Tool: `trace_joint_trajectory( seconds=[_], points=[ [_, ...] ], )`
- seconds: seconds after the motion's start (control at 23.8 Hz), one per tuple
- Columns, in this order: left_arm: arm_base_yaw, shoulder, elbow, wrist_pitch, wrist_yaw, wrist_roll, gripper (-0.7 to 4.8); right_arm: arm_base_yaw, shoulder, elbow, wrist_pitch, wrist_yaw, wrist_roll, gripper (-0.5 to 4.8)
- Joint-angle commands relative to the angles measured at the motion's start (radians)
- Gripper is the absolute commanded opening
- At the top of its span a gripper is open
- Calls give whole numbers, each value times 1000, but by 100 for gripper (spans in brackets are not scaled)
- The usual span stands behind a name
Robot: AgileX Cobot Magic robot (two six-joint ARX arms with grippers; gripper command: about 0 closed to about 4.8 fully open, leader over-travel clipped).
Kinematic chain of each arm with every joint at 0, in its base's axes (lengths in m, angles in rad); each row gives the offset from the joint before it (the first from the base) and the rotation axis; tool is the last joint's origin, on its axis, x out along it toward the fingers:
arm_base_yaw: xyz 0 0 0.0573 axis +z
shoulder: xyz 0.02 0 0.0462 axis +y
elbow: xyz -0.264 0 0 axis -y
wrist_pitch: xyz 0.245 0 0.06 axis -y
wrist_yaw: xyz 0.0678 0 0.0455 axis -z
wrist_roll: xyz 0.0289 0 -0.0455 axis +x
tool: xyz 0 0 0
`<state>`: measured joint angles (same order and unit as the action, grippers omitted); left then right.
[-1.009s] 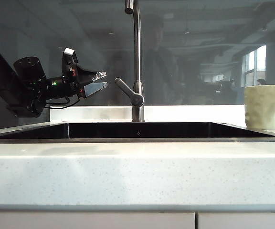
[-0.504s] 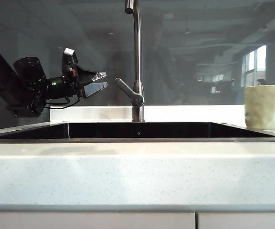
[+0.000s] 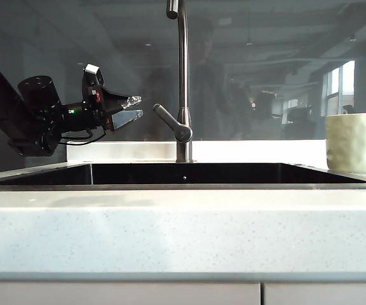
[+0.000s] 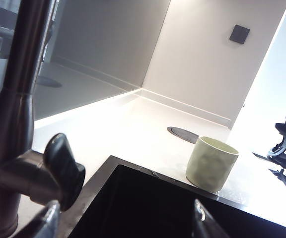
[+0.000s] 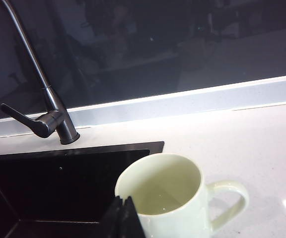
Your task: Pick up the mug next to the sink, go to the faucet to get some water, pour the water into the sink, and finally put the mug back to its place.
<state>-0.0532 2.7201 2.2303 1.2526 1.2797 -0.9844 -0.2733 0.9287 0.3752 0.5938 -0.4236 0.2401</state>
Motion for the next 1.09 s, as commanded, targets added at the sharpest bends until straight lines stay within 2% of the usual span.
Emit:
trace_joint_trajectory(
  seconds=[0.04,0.5,0.55,0.63,0.71,0.88,1.01,1.09],
  points=[
    [1,-6,2,-13,-1,5,340,-2,-54,2,-19,-1,2,-6],
    [1,-6,2,-17,0,5,340,6,-82,2,-33,3,2,-6],
    [1,-6,2,-17,0,5,340,27,-104,1,-52,55,3,-6],
    [1,-6,2,-17,-2,5,340,30,-145,2,-90,275,3,-5],
    [0,-6,2,-17,0,5,340,41,-203,-1,-117,360,3,-5],
    [2,-6,2,-17,-1,5,340,49,-357,-45,-153,384,1,-5],
    [2,-6,2,-17,-1,5,340,72,-448,-108,-156,352,-77,-6],
    [2,-6,2,-17,-2,5,340,95,-522,-170,-155,385,-81,-6]
  ],
)
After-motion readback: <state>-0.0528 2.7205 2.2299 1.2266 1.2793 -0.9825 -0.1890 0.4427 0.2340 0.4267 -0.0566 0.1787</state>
